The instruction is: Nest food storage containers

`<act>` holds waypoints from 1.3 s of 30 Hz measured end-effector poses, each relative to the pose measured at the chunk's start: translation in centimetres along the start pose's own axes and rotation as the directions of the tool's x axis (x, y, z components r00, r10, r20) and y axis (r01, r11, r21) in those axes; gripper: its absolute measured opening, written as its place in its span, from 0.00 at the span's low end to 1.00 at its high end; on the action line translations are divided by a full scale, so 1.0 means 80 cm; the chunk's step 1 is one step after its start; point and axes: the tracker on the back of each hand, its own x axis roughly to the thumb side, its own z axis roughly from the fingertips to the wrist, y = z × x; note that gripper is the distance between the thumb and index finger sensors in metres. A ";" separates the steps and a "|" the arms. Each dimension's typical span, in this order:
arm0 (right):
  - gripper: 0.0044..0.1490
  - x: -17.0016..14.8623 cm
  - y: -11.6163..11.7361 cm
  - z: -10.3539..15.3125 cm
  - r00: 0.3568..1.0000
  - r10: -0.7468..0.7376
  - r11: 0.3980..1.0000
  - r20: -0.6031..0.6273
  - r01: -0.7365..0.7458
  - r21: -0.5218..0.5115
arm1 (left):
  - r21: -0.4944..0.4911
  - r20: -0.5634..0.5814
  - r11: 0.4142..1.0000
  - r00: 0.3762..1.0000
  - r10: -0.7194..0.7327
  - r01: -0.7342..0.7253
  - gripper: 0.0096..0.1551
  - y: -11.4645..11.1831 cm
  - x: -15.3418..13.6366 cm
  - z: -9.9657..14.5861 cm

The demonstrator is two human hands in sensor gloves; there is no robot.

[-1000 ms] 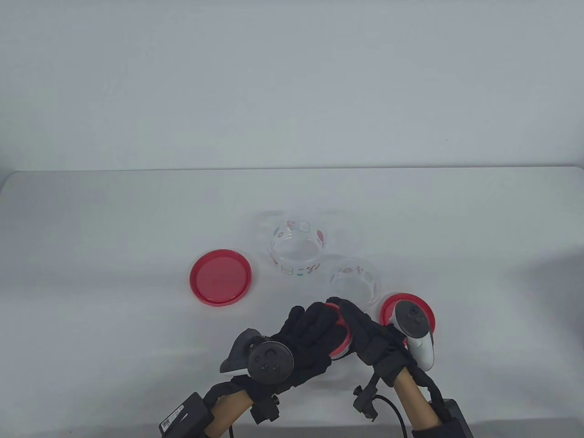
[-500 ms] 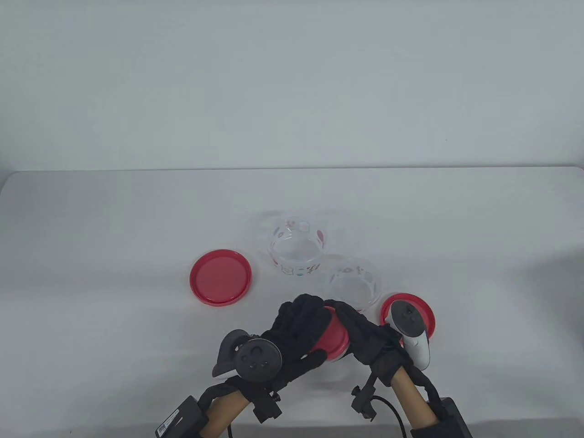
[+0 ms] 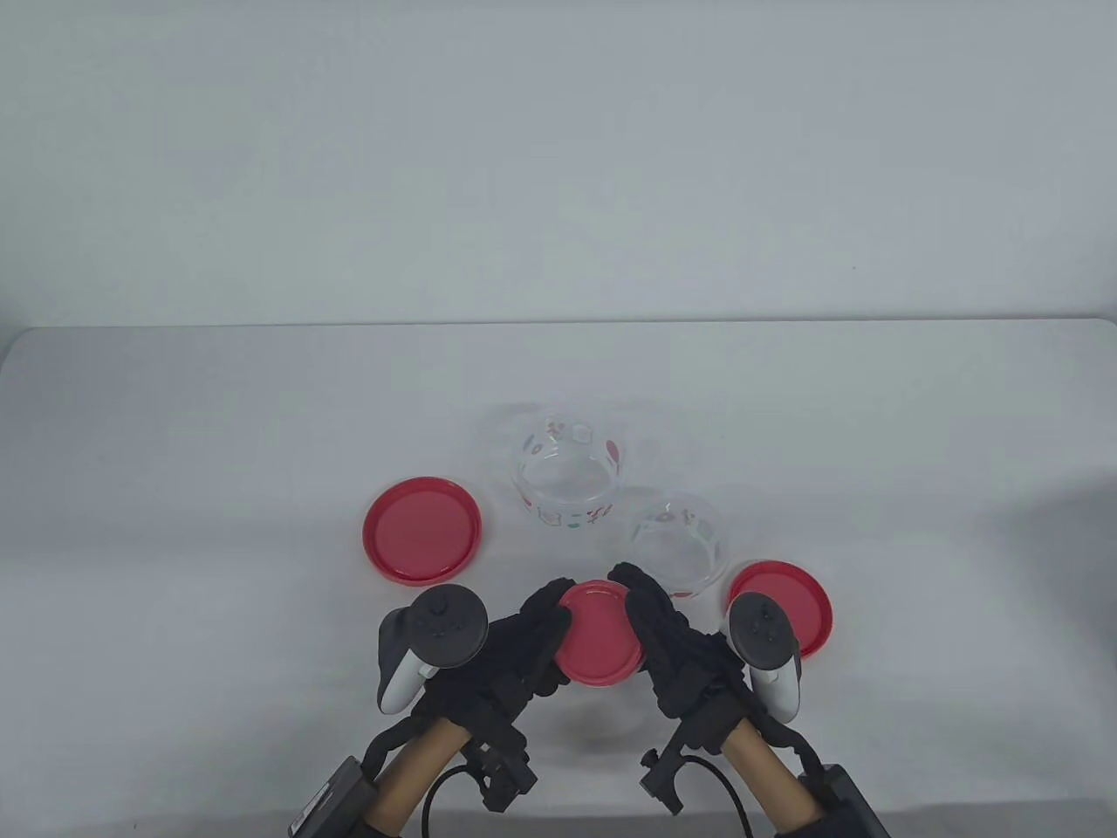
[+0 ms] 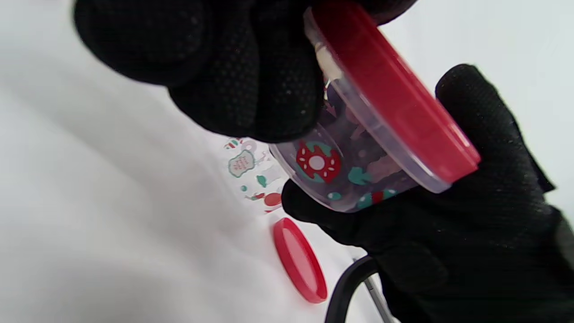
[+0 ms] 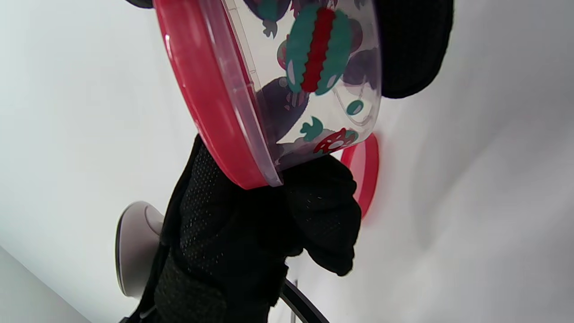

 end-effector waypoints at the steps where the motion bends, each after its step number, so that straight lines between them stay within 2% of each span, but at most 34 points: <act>1: 0.45 -0.001 0.000 0.000 1.000 -0.002 1.000 -0.011 0.003 0.008 | -0.003 -0.010 1.000 1.000 -0.007 0.007 0.35 0.001 -0.001 -0.001; 3: 0.46 0.003 -0.002 0.002 0.998 0.058 0.997 -0.029 -0.059 -0.046 | -0.001 -0.015 1.000 1.000 -0.003 0.003 0.35 0.001 -0.002 -0.001; 5: 0.46 0.012 -0.009 0.007 0.965 0.262 0.953 -0.019 -0.262 -0.154 | 0.015 -0.022 1.000 1.000 -0.019 0.019 0.35 0.002 0.000 -0.001; 6: 0.46 0.019 -0.012 0.009 0.911 0.413 0.890 -0.015 -0.407 -0.207 | 0.027 -0.028 0.999 0.999 -0.041 0.042 0.35 0.003 0.000 0.000; 8: 0.45 0.030 -0.014 0.011 0.803 0.596 0.775 -0.008 -0.578 -0.257 | 0.051 -0.026 0.995 0.996 -0.086 0.087 0.35 0.005 0.002 0.001; 10: 0.45 0.037 -0.011 0.013 0.732 0.681 0.702 -0.010 -0.657 -0.273 | 0.060 -0.028 0.990 0.992 -0.123 0.124 0.35 0.006 0.003 0.001; 15: 0.36 0.037 -0.004 0.011 0.696 0.717 0.667 -0.038 -0.701 -0.250 | 0.052 -0.026 0.979 0.981 -0.194 0.195 0.35 0.002 0.007 0.002; 19: 0.34 0.034 -0.006 0.009 0.701 0.711 0.674 -0.052 -0.701 -0.233 | 0.049 -0.027 0.970 0.972 -0.235 0.236 0.36 -0.004 0.010 0.001; 26: 0.34 0.036 -0.010 0.011 0.724 0.686 0.686 -0.071 -0.677 -0.266 | 0.060 -0.021 0.982 0.984 -0.176 0.177 0.37 0.000 0.005 0.001; 31: 0.33 0.047 -0.041 0.020 0.795 0.583 0.674 -0.164 -0.587 -0.449 | 0.138 0.012 0.985 0.994 -0.107 0.104 0.38 0.010 0.008 0.006; 33: 0.33 0.048 -0.062 0.021 0.815 0.539 0.631 -0.213 -0.558 -0.539 | 0.160 0.001 0.976 0.989 -0.148 0.146 0.38 0.014 0.011 0.008; 36: 0.33 0.046 -0.088 0.014 0.793 0.536 0.555 -0.290 -0.590 -0.586 | 0.193 0.000 0.960 0.978 -0.206 0.203 0.38 0.016 0.013 0.009; 39: 0.33 0.041 -0.105 0.002 0.781 0.521 0.523 -0.346 -0.612 -0.594 | 0.187 -0.014 0.959 0.977 -0.214 0.213 0.38 0.016 0.012 0.009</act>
